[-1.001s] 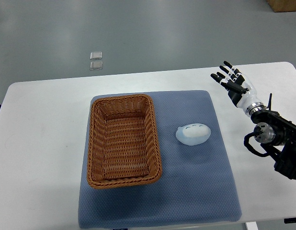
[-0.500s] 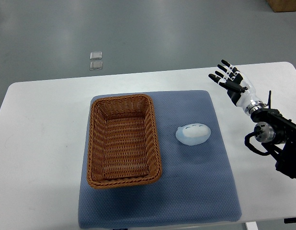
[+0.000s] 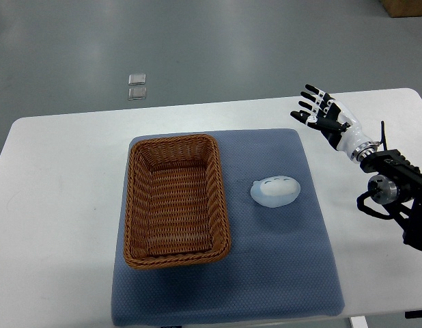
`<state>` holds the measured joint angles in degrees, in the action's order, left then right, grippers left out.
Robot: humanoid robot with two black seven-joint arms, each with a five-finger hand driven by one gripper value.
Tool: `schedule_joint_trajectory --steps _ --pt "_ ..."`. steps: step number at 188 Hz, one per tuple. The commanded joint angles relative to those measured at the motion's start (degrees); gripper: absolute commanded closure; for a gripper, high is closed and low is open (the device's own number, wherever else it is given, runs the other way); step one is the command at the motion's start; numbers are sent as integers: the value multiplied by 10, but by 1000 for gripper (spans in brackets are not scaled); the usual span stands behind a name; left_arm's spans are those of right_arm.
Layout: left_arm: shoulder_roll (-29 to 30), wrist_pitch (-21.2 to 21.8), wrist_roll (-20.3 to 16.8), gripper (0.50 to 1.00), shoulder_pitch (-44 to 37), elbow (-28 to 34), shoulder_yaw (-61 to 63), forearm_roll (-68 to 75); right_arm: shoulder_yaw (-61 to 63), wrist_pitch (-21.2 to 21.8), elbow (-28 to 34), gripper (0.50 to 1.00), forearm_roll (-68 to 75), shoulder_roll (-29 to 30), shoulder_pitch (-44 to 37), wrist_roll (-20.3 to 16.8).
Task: Place blue toy in brown basket
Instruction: 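Reach the right hand down over the pale blue plush toy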
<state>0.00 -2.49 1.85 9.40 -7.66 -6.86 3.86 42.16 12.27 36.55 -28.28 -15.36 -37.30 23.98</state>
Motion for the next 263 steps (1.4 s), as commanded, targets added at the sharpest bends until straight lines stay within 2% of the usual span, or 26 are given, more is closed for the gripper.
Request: schedule_joint_trajectory --steps 1,29,82,143,202,263 --pt "0 -1 0 500 0 0 0 0 -1 6 3 589 -61 -11 -1 10" --pt "0 0 0 500 -1 0 0 0 -12 14 35 589 -126 -34 1 25" --pt "0 0 0 500 -2 0 1 0 -104 20 153 591 -221 -133 -8 76" --pt "0 0 0 500 -2 0 1 0 -190 25 232 593 -324 -196 -52 106" --pt "0 0 1 500 -2 0 2 0 -249 17 244 593 -422 -196 -66 110" --pt "0 0 1 500 0 0 3 1 -278 -30 233 605 -453 -189 -66 110"
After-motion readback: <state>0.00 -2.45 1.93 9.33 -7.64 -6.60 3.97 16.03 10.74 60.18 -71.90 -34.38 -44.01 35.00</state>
